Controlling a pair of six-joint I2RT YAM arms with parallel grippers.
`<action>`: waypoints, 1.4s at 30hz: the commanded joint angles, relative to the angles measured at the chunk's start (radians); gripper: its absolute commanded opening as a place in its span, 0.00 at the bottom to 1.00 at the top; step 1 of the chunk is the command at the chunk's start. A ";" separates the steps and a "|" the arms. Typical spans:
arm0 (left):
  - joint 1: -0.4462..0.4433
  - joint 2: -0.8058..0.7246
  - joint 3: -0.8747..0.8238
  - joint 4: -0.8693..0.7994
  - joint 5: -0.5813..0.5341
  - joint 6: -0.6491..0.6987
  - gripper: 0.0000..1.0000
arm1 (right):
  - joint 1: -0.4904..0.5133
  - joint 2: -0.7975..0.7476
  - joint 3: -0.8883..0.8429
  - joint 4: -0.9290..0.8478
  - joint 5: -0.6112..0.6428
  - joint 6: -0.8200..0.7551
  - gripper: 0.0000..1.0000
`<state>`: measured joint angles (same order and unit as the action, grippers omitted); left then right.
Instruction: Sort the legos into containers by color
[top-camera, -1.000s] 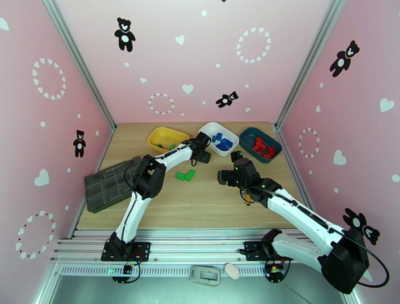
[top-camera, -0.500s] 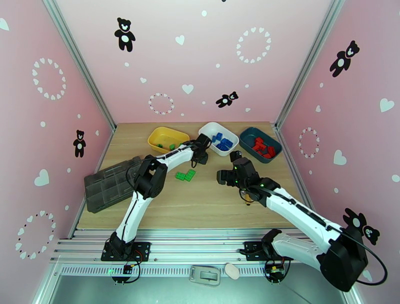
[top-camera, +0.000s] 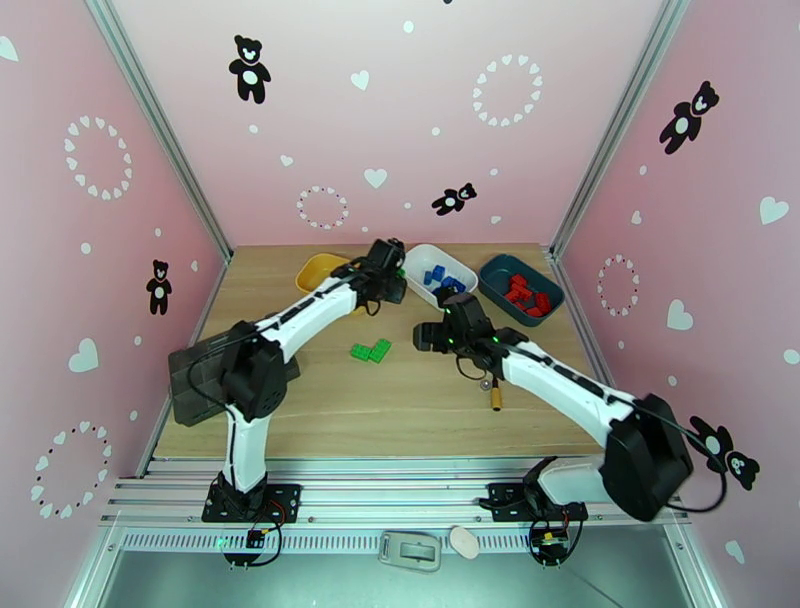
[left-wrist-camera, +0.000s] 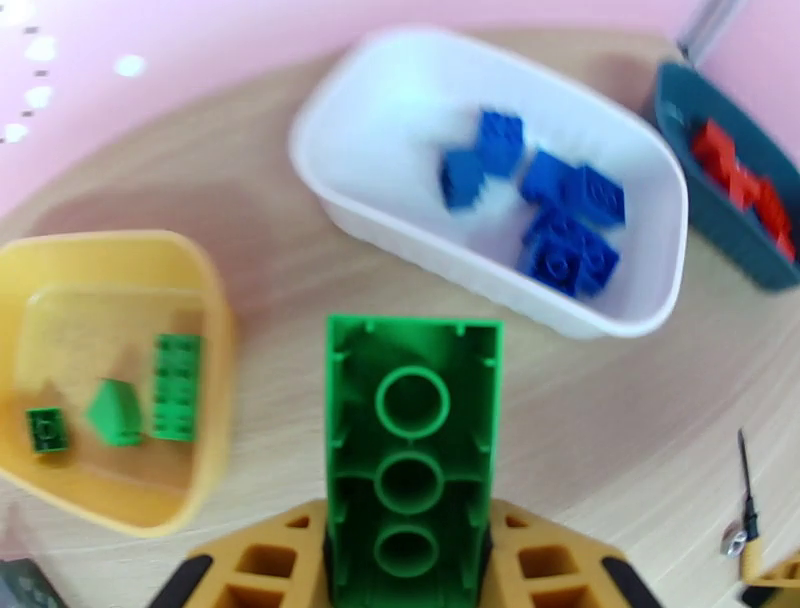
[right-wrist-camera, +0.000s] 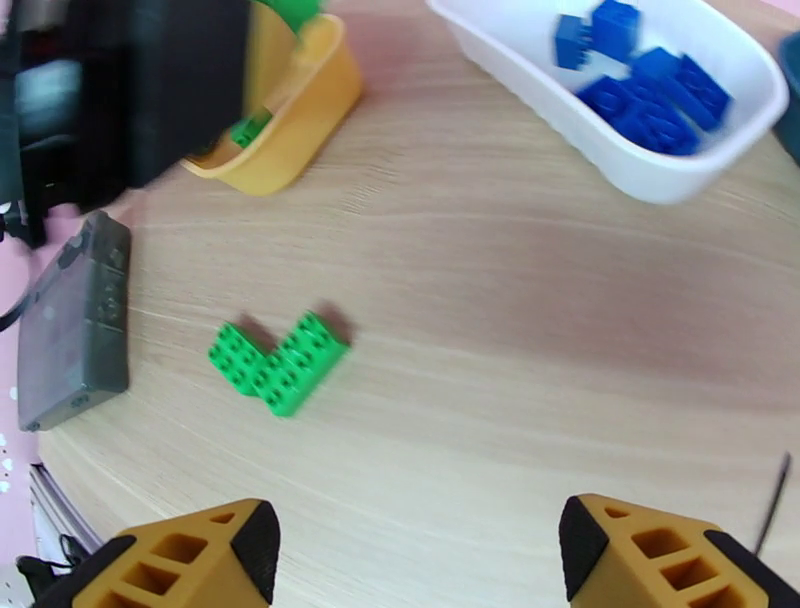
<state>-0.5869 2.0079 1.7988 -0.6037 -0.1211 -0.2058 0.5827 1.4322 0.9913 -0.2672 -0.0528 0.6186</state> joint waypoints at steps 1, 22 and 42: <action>0.078 -0.013 -0.041 -0.004 -0.032 -0.052 0.32 | 0.009 0.072 0.073 0.026 -0.075 0.009 0.77; 0.226 0.105 -0.002 -0.020 -0.004 -0.123 0.60 | 0.118 0.217 0.199 -0.007 -0.030 0.004 0.75; 0.042 -0.208 -0.321 0.077 -0.034 -0.032 0.76 | 0.110 0.021 0.014 -0.037 0.073 -0.011 0.76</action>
<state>-0.5144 1.8290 1.5246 -0.5526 -0.1543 -0.2756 0.6960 1.5211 1.0454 -0.2710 -0.0212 0.6174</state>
